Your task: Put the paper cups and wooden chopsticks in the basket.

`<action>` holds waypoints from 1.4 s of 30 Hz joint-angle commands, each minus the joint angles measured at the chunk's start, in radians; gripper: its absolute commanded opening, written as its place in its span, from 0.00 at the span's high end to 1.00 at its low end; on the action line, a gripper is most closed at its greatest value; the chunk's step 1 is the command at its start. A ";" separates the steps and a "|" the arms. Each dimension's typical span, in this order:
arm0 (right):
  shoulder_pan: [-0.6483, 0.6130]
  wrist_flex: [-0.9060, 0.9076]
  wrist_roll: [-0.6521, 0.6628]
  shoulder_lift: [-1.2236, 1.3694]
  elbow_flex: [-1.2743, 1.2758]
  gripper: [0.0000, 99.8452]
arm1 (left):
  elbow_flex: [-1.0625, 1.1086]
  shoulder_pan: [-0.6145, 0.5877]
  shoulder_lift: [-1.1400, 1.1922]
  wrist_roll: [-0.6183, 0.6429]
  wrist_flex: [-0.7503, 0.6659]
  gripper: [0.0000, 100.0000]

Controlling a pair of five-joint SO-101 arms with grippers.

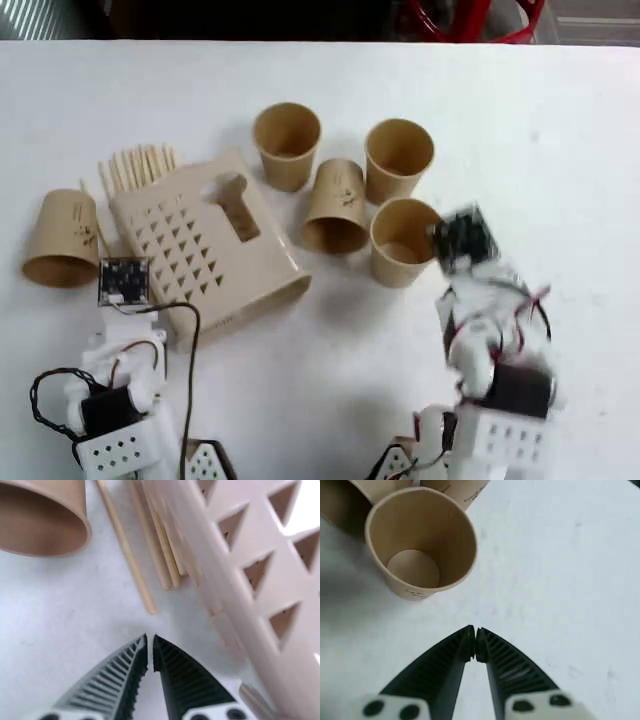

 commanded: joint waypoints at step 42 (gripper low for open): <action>-0.090 -0.013 -0.009 -0.131 0.288 0.98 | -0.003 0.136 -0.013 -0.005 -0.002 0.95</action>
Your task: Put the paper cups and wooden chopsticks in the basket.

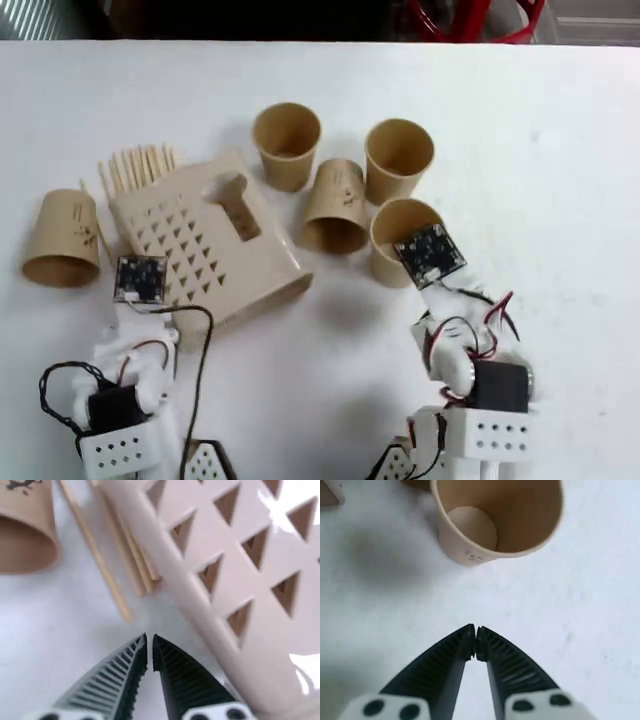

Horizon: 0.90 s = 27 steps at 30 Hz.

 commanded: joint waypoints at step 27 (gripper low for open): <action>0.064 -0.312 -0.048 -0.018 0.374 0.98 | -0.852 -0.328 0.424 -0.325 -0.063 0.85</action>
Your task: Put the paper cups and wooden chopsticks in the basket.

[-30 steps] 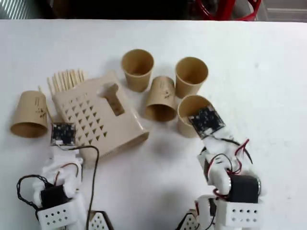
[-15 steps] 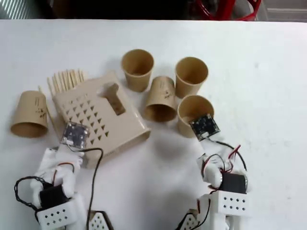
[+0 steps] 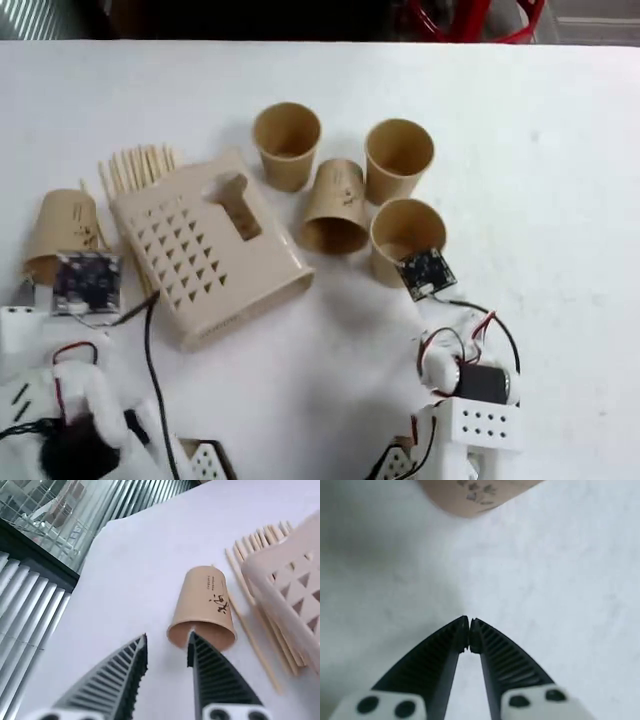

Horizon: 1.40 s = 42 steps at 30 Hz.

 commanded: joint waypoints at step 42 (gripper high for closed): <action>-0.064 -0.061 -0.005 -0.008 0.032 0.98 | -1.846 0.558 2.313 -0.091 0.269 0.75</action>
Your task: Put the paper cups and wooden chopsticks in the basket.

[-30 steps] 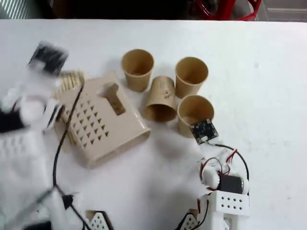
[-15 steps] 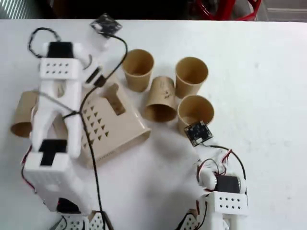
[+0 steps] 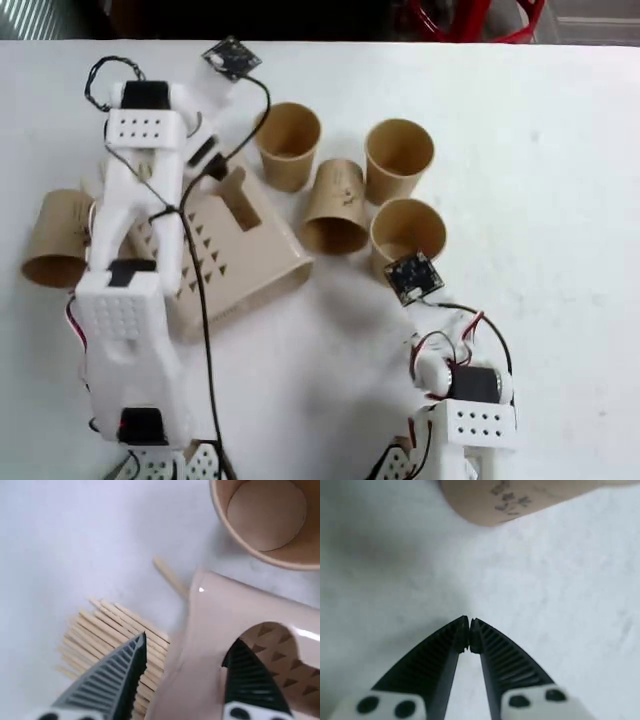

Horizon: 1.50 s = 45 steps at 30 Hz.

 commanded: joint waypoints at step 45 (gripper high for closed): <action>-0.005 -0.038 -0.006 -0.008 0.003 0.98 | -0.813 -0.170 -0.068 -0.249 0.319 0.95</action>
